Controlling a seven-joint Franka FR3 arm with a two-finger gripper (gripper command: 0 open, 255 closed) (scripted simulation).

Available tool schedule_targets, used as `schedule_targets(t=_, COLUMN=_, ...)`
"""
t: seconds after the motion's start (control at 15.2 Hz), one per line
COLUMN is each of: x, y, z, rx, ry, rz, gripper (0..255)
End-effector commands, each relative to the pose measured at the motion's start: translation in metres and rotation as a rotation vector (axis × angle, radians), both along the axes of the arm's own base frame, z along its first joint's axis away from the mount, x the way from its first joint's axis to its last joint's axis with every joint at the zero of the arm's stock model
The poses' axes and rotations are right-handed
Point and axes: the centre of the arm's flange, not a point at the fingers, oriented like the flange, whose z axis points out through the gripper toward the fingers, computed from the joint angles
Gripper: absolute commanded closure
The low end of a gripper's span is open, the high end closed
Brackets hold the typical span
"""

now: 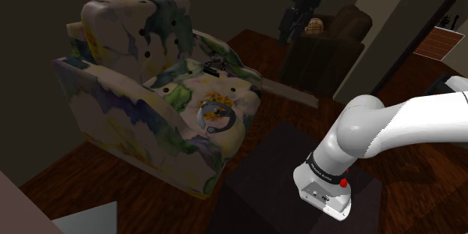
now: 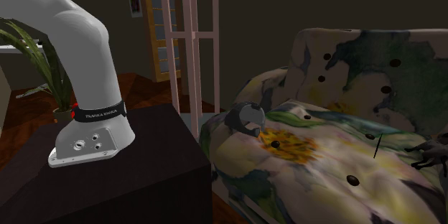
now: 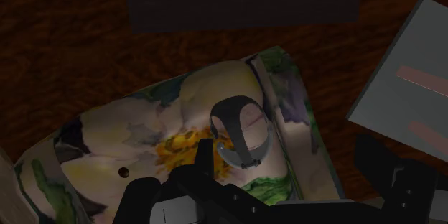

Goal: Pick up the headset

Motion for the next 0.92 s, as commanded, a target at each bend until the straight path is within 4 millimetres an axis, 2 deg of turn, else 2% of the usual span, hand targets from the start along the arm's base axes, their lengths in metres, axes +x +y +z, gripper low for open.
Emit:
schedule_targets(t=0.0, x=0.000, y=0.000, z=0.000, rx=0.000, ry=0.000, rz=0.000, gripper=0)
schedule_targets(t=0.86, x=0.077, y=-0.035, z=-0.151, rx=0.051, ry=0.006, rz=0.117, gripper=0)
